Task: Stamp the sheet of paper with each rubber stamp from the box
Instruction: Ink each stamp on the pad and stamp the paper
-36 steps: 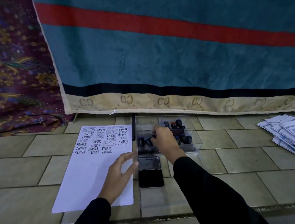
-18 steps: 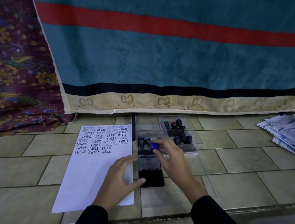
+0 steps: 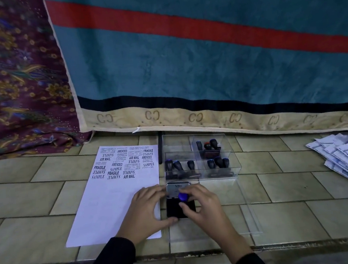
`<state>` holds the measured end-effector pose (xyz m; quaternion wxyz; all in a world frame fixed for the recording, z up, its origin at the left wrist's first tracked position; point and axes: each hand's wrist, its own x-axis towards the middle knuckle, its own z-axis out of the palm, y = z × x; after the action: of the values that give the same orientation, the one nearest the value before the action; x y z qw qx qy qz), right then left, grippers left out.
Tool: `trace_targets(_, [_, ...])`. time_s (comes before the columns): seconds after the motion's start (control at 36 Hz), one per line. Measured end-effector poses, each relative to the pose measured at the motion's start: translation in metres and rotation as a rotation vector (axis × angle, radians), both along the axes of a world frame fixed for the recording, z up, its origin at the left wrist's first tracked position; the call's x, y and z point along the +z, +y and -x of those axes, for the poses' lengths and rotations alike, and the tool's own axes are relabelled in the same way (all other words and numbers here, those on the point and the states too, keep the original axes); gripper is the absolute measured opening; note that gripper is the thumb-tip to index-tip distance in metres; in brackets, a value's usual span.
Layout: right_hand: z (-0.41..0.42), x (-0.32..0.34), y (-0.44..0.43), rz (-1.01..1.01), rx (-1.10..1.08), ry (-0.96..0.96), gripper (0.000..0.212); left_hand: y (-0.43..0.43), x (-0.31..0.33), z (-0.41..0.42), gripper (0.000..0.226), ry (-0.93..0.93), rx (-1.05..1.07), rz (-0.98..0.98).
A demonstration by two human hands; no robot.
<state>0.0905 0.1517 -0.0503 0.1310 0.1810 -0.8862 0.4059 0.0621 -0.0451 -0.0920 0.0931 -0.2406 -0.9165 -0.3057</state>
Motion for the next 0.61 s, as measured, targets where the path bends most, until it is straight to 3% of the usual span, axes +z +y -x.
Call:
trace_targets(0.5, [-0.004,0.007,-0.004,-0.115,-0.035,-0.032,0.021,0.0,-0.003,0.001,0.074,-0.04,0.005,-0.003])
trace_targets(0.61, [0.001,0.011,-0.006,-0.116,-0.06,-0.048,0.021,-0.002,-0.001,0.001,0.083,-0.157,0.031,-0.037])
